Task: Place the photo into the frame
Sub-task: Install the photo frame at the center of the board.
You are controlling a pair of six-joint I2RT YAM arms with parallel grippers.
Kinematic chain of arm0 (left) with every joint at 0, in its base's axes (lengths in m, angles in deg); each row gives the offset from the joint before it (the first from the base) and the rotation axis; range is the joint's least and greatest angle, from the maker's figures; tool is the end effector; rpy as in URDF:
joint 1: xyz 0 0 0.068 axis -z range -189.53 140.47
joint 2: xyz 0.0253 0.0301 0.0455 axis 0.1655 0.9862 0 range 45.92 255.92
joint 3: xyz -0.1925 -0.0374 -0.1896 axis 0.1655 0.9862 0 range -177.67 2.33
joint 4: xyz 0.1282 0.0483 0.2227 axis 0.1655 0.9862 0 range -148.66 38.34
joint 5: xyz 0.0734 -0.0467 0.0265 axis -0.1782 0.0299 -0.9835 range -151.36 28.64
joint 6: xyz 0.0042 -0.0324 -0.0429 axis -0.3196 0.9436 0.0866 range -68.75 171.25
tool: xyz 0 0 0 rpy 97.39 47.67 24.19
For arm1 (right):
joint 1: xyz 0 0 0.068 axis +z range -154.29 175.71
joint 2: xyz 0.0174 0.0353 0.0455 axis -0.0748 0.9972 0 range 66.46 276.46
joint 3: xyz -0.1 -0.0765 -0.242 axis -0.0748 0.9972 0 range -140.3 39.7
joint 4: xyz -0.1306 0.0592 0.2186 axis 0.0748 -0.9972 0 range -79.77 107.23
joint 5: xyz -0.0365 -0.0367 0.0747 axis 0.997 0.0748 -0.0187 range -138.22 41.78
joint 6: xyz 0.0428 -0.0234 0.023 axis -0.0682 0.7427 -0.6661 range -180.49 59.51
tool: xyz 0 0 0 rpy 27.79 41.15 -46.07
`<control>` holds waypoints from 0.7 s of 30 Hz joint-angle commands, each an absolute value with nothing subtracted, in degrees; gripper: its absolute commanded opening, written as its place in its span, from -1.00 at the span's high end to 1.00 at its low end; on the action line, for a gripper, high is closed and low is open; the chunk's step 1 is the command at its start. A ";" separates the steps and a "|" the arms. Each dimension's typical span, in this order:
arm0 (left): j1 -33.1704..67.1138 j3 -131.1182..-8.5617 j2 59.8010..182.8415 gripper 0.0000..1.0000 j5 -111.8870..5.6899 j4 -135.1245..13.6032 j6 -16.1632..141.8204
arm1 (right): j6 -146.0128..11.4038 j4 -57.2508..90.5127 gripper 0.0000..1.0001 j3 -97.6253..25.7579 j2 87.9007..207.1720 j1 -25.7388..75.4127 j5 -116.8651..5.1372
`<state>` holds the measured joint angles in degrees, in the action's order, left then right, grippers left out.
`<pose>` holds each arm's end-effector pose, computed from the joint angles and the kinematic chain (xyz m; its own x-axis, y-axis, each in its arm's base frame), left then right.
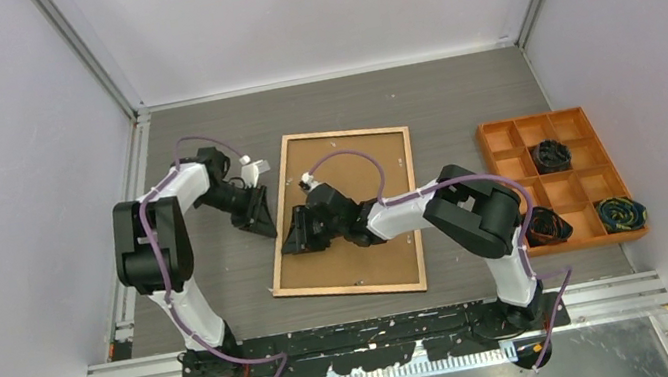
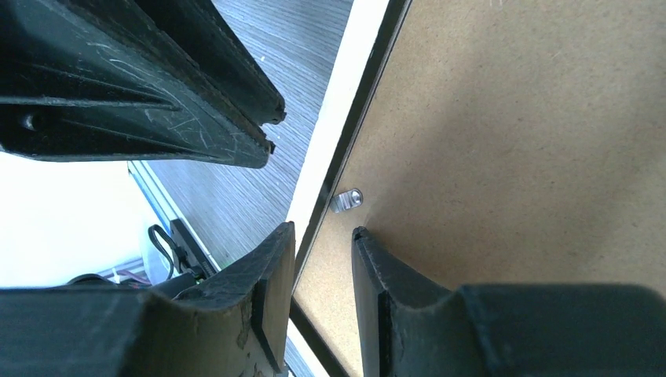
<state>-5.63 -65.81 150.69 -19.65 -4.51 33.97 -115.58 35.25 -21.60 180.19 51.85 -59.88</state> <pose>0.3160 -0.0452 0.1700 -0.9402 0.2863 -0.1846 0.3362 0.6915 -0.6394 0.2241 0.3470 0.1361 -0.9233 0.0655 -0.3785 -0.2603 0.6180 0.7419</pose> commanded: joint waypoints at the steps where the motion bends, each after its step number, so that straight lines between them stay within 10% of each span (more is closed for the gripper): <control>1: -5.57 -65.63 152.37 0.52 -17.27 -4.17 32.99 | -116.81 38.25 0.24 -21.73 178.60 52.22 -59.56; 21: -5.53 -64.38 156.56 0.99 -16.67 -5.57 32.70 | -118.54 39.03 0.23 -21.38 179.57 53.03 -59.82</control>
